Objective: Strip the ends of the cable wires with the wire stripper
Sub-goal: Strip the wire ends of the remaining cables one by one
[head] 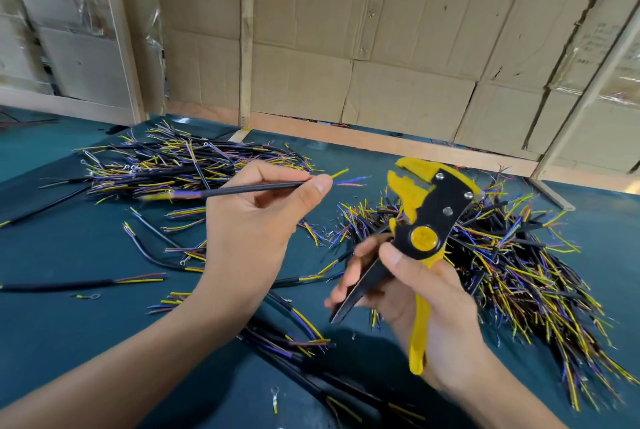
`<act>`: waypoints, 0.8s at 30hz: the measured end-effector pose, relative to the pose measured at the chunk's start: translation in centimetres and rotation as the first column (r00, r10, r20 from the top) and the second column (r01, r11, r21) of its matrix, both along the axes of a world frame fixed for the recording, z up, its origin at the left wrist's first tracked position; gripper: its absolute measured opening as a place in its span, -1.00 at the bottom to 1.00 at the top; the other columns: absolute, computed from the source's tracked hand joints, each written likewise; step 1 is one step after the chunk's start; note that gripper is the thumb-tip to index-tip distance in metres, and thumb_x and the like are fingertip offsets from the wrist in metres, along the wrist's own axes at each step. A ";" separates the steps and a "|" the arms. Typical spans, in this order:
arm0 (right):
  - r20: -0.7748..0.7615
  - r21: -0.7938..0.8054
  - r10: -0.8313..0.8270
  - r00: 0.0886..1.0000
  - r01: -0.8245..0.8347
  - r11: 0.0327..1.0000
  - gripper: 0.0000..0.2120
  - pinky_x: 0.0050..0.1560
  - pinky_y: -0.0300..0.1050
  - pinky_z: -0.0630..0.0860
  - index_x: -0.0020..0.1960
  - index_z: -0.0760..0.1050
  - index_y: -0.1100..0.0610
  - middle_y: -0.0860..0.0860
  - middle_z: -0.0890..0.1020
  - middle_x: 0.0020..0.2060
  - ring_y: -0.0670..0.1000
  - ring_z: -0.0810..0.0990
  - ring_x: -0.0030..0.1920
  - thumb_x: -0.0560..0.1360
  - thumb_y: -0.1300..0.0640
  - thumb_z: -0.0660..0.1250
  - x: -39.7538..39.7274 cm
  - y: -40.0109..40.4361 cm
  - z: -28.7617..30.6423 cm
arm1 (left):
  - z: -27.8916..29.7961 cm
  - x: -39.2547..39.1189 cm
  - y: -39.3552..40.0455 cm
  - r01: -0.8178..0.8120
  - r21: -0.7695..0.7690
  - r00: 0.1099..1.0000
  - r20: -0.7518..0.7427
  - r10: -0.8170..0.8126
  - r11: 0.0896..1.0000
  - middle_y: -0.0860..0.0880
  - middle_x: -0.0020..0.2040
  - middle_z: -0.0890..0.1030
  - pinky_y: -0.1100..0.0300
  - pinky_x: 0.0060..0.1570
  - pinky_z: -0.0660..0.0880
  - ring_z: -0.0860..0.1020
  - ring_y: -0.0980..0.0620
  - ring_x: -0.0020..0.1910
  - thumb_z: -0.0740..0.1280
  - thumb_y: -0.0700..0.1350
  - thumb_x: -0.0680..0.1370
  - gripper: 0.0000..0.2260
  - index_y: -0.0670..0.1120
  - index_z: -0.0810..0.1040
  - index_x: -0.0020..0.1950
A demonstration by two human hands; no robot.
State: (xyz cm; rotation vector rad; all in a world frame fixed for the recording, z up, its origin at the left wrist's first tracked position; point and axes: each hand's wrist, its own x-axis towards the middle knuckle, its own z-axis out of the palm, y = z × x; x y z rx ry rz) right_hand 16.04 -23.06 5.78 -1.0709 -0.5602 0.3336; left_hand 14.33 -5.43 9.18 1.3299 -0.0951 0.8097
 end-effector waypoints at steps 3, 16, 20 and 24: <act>0.020 -0.036 -0.135 0.991 0.135 0.990 -0.49 -0.08 0.41 0.59 0.05 0.62 0.29 0.25 0.60 -0.22 0.30 0.63 -0.25 0.38 -0.13 0.59 0.0 0.4 -0.1 | -0.2 0.3 0.4 0.070 0.151 0.993 -0.103 -0.055 0.986 0.00 -0.35 0.64 0.38 -0.37 0.40 0.49 0.20 -0.44 0.57 -0.12 0.40 -0.83 -0.15 0.62 -0.21; -0.107 0.131 -0.461 0.881 0.472 0.872 -0.90 -0.11 0.20 0.66 -0.13 0.56 0.16 0.21 0.62 -0.25 0.24 0.64 -0.26 0.57 0.26 0.35 1.7 -1.2 1.6 | -2.0 2.6 4.9 0.492 0.807 0.821 -0.555 0.134 0.327 0.23 -0.11 0.64 0.33 -0.03 0.47 0.54 0.28 -0.13 0.52 0.17 0.42 -0.71 0.11 0.60 0.07; -0.134 0.110 -0.690 0.712 0.702 0.703 -0.86 0.01 0.20 0.66 -0.11 0.53 0.13 0.15 0.67 -0.17 0.20 0.65 -0.25 0.61 0.28 0.34 2.8 -2.9 2.4 | -2.5 3.0 5.9 0.575 0.791 0.754 -0.611 0.242 0.207 0.21 -0.16 0.64 0.38 -0.17 0.43 0.54 0.34 -0.19 0.50 0.10 0.45 -0.88 0.11 0.64 -0.10; -0.205 0.080 -0.734 0.648 0.758 0.647 -0.89 0.01 0.18 0.68 -0.08 0.54 0.12 0.04 0.73 -0.14 0.19 0.71 -0.23 0.56 0.30 0.41 3.2 -3.7 2.8 | -2.2 2.7 5.2 0.458 0.859 0.856 -0.495 0.146 0.230 0.20 -0.17 0.60 0.32 -0.08 0.46 0.54 0.27 -0.14 0.42 0.02 0.54 -0.93 0.10 0.57 -0.12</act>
